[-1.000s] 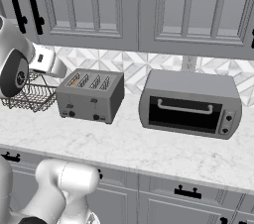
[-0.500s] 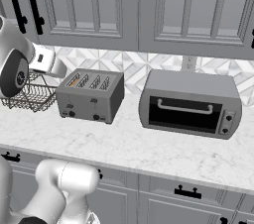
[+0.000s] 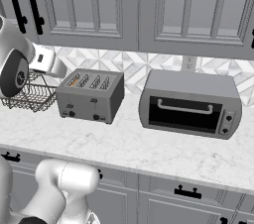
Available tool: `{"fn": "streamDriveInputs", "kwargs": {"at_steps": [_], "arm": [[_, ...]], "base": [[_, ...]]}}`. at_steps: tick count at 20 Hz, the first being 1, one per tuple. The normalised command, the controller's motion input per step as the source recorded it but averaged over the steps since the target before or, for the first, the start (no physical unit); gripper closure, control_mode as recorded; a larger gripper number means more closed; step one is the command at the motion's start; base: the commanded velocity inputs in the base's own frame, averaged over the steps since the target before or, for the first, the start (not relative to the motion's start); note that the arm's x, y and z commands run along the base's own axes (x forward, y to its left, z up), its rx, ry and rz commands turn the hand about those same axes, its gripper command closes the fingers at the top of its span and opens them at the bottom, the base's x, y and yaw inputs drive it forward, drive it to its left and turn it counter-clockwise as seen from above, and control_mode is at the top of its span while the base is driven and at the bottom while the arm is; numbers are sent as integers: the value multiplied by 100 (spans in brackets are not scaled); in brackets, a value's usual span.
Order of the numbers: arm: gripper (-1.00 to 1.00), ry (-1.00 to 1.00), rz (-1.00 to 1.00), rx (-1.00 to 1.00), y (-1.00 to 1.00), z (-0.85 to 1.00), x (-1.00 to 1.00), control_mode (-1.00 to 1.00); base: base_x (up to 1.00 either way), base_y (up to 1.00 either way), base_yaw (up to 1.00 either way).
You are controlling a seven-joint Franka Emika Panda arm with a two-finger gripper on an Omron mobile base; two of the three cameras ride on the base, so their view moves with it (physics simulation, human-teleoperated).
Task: Start the toaster. Once the lever pops up, take the bread to the plate on the dining counter.
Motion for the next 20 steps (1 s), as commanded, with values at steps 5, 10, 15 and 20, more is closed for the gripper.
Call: {"fn": "streamDriveInputs", "kwargs": {"at_steps": [5,10,15,20], "arm": [[-100,0,0,0,0,0,0,-100],[-100,0,0,0,0,0,0,-100],[-100,0,0,0,0,0,0,-100],[-100,0,0,0,0,0,0,-100]], "base": [[0,0,0],[0,0,0],[0,0,0],[0,0,0]]}}
